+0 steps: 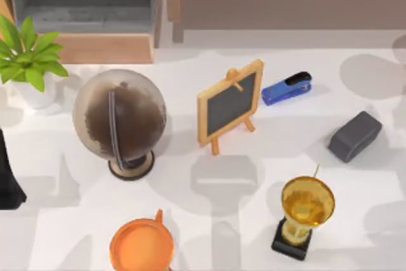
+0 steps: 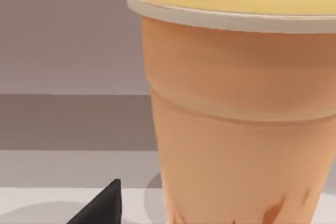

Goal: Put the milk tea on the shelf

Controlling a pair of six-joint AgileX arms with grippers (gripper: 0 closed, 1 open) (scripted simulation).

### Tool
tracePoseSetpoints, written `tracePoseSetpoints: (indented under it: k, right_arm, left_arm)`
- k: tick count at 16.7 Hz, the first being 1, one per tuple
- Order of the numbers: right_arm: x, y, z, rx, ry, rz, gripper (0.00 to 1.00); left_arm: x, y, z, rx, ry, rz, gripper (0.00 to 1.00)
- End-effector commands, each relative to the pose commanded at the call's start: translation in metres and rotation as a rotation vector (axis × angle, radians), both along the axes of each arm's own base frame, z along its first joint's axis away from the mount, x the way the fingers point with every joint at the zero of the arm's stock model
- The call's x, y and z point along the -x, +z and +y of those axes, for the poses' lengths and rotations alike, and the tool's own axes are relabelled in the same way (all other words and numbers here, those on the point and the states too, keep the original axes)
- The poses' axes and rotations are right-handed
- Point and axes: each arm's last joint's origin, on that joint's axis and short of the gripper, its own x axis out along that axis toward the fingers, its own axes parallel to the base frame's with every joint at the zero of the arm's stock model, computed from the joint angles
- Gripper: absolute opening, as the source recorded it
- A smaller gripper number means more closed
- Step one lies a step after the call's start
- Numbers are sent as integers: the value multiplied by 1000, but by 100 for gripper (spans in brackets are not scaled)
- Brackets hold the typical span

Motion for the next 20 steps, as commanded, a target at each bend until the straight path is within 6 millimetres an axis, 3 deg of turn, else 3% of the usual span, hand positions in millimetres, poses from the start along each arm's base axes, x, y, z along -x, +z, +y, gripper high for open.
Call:
tracePoseSetpoints:
  k: [7,13,20]
  right_arm:
    - [-63,0,-2,1,-1,-5,100]
    - [-71,1,-2,0,-1,-2,100]
    - [-71,1,-2,0,-1,-2,47]
  left_arm:
    - [0,0,0,0,0,0,100]
    - [0,0,0,0,0,0,100]
    - [0,0,0,0,0,0,100]
